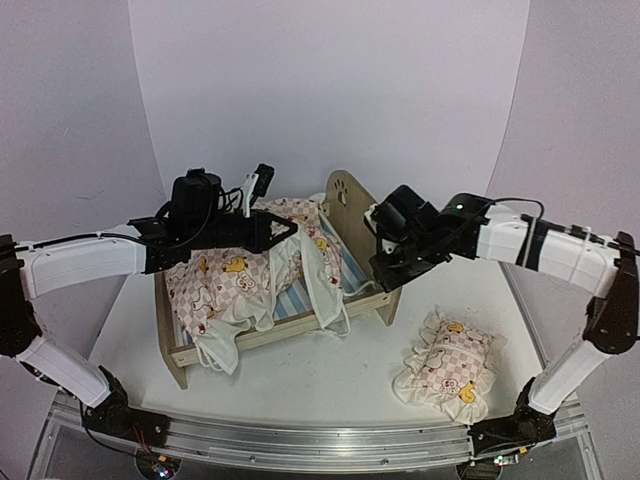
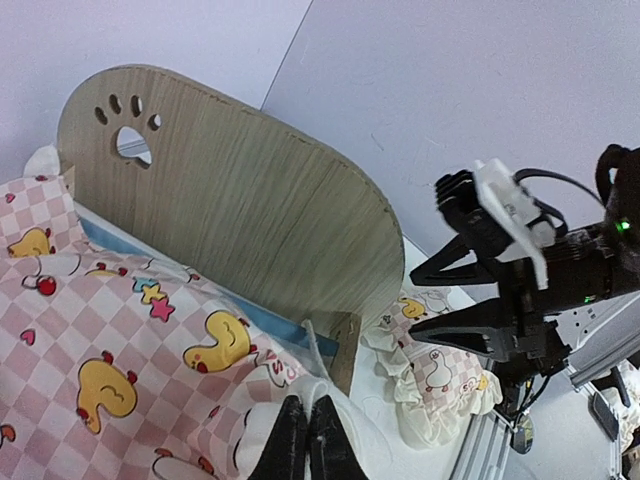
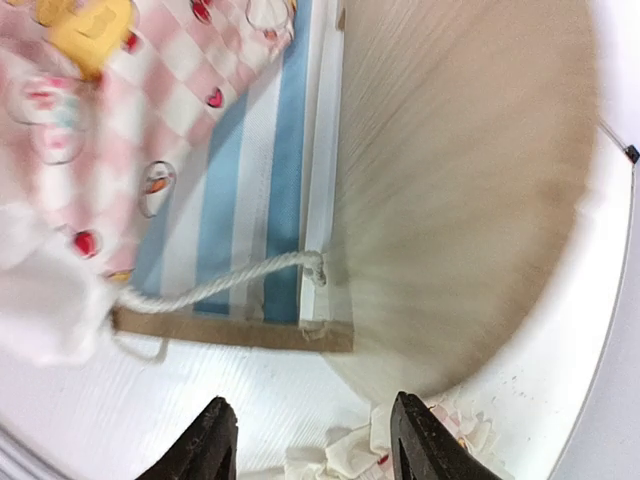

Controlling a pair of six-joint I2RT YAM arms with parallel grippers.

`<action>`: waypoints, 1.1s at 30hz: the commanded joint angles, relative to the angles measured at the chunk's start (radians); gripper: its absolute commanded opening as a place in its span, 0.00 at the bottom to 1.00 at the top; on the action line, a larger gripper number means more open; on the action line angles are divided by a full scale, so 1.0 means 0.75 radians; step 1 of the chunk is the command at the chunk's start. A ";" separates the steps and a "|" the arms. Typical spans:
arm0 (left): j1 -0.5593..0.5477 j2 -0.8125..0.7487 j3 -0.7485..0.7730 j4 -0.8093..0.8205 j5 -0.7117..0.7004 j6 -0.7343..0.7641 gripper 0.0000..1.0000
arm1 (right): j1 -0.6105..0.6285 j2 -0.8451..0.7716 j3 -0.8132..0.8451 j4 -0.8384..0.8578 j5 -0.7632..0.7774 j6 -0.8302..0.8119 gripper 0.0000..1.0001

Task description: Set up the pet bed

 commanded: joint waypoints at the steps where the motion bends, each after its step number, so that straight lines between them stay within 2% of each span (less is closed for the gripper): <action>1: -0.047 0.068 0.144 0.152 -0.007 -0.023 0.00 | -0.023 -0.185 -0.100 0.054 -0.064 0.049 0.55; 5: -0.103 0.102 0.181 0.211 -0.069 -0.031 0.00 | -0.108 -0.264 -0.244 0.164 -0.074 0.093 0.55; 8: -0.132 0.105 0.177 0.277 -0.139 -0.045 0.00 | -0.152 -0.295 -0.381 0.424 -0.192 0.053 0.64; 12: -0.155 0.146 0.181 0.399 -0.155 -0.089 0.00 | -0.166 -0.270 -0.433 0.633 -0.165 0.023 0.65; 16: -0.171 0.159 0.164 0.407 -0.167 -0.087 0.00 | -0.174 -0.216 -0.407 0.719 -0.098 -0.006 0.51; 20: -0.178 0.015 -0.055 0.384 -0.234 -0.030 0.00 | -0.174 -0.211 -0.394 0.760 -0.090 -0.059 0.38; 22: -0.206 -0.055 -0.154 0.296 -0.271 0.006 0.00 | -0.175 -0.213 -0.387 0.762 -0.094 -0.087 0.30; 24: -0.269 -0.097 -0.184 0.105 -0.370 0.077 0.03 | -0.174 -0.213 -0.390 0.769 -0.106 -0.104 0.18; 26: -0.355 -0.112 -0.153 -0.149 -0.513 0.178 0.10 | -0.174 -0.214 -0.397 0.777 -0.130 -0.117 0.07; 28: -0.445 -0.134 -0.110 -0.369 -0.662 0.289 0.24 | -0.174 -0.219 -0.413 0.794 -0.148 -0.115 0.00; 29: -0.480 -0.162 -0.081 -0.449 -0.721 0.355 0.35 | -0.176 -0.222 -0.421 0.799 -0.157 -0.115 0.00; 32: -0.591 -0.222 -0.006 -0.497 -0.866 0.527 0.81 | -0.175 -0.234 -0.432 0.808 -0.186 -0.113 0.00; 33: -0.625 -0.220 0.018 -0.471 -0.891 0.604 0.90 | -0.175 -0.241 -0.438 0.812 -0.193 -0.112 0.00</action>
